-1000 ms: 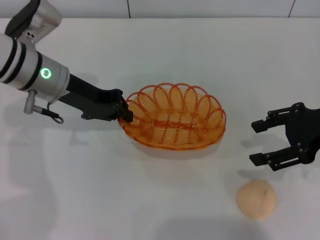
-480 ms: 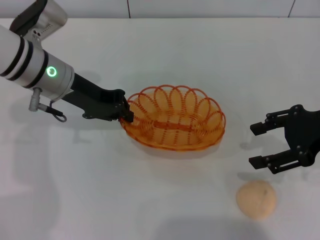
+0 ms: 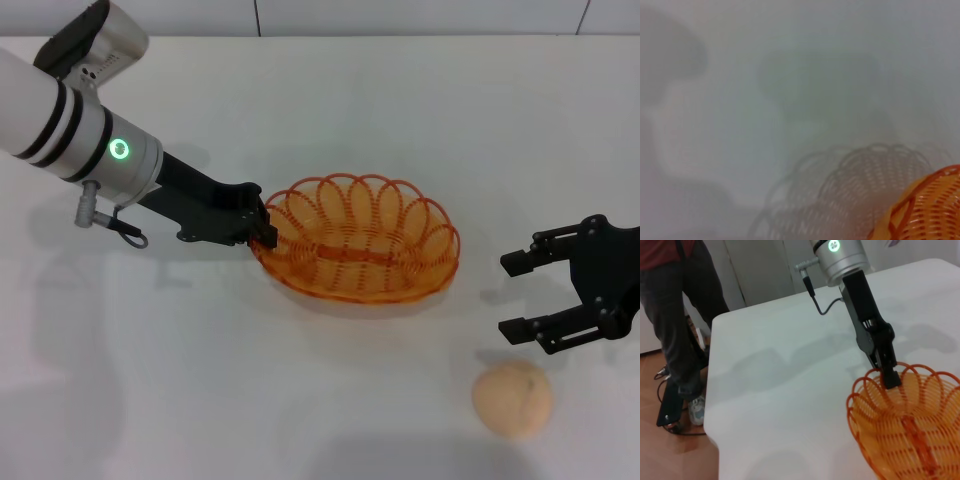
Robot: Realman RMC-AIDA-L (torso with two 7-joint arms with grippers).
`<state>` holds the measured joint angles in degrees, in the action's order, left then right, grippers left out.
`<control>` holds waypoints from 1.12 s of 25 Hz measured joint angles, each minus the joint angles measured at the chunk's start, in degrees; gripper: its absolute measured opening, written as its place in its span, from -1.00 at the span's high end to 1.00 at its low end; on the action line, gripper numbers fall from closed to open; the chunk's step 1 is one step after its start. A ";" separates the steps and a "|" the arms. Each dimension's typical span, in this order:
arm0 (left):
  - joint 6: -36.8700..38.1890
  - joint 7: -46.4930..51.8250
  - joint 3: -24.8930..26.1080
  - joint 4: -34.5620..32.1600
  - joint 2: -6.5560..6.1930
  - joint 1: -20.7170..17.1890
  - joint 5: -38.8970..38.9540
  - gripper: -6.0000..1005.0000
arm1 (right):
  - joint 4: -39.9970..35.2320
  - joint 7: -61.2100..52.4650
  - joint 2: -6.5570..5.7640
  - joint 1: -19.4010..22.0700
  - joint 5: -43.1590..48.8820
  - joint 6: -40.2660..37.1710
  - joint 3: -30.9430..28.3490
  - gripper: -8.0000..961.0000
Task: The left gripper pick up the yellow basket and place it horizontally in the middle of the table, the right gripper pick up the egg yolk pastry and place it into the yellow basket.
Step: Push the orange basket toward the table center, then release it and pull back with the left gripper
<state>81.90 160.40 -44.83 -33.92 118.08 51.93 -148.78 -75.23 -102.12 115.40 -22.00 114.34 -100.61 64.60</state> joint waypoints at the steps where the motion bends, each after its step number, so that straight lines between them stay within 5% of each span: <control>1: -0.17 0.01 0.00 0.13 0.05 0.01 0.07 0.83 | 0.00 0.01 0.00 0.02 -0.11 -0.08 0.00 -0.58; 28: -1.23 0.08 0.23 0.88 0.84 -0.85 1.98 0.77 | 0.00 0.09 0.00 0.21 -0.44 -0.55 0.00 -0.58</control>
<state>80.67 160.48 -44.60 -33.04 118.91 51.08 -146.80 -75.23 -102.04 115.40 -21.79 113.90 -101.16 64.60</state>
